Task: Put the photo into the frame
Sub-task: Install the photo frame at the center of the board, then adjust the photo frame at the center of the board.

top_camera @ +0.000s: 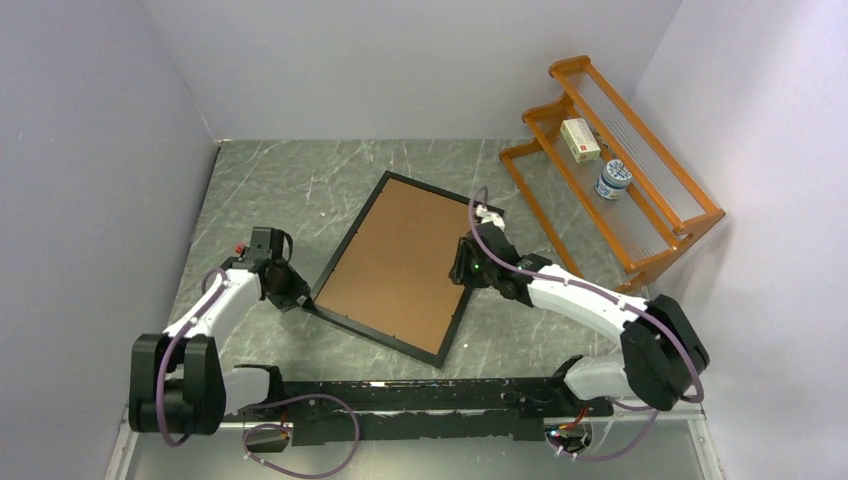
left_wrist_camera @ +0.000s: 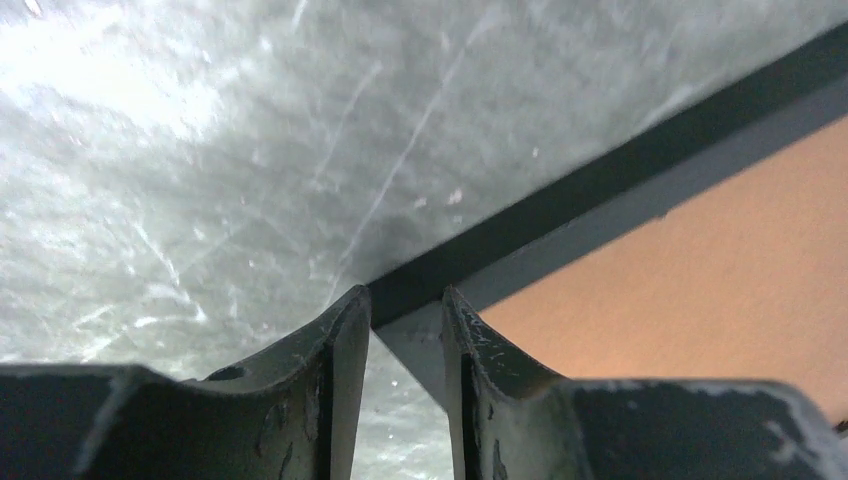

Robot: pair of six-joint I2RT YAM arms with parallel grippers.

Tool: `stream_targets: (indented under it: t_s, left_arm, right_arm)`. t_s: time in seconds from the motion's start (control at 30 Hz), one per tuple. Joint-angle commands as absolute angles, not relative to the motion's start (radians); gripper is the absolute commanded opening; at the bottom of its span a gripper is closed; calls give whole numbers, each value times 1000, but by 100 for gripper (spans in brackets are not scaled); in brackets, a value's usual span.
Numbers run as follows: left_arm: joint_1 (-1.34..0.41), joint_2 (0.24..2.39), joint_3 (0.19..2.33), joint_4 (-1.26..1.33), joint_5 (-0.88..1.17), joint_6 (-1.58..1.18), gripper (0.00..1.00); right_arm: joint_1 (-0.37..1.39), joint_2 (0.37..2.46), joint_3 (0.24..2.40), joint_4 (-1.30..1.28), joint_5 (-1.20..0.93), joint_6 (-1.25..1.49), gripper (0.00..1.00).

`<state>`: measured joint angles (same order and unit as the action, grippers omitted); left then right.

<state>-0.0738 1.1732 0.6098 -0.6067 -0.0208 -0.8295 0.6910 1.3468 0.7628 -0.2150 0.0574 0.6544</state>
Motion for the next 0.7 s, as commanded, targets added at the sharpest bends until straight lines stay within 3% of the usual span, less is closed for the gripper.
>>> stream_targets:
  t_s: [0.0, 0.3, 0.47, 0.67]
  left_arm:
    - [-18, 1247, 709, -594, -71, -769, 37]
    - [-3, 1265, 818, -533, -75, -716, 47]
    - [-3, 1405, 900, -464, 10, -675, 59]
    - [21, 1597, 1002, -444, 90, -644, 63]
  right_arm:
    - [689, 1291, 694, -289, 321, 794, 40]
    - [689, 1356, 621, -150, 163, 855, 58]
    - [686, 1414, 609, -51, 24, 878, 59]
    - [688, 1418, 547, 72, -67, 937, 54]
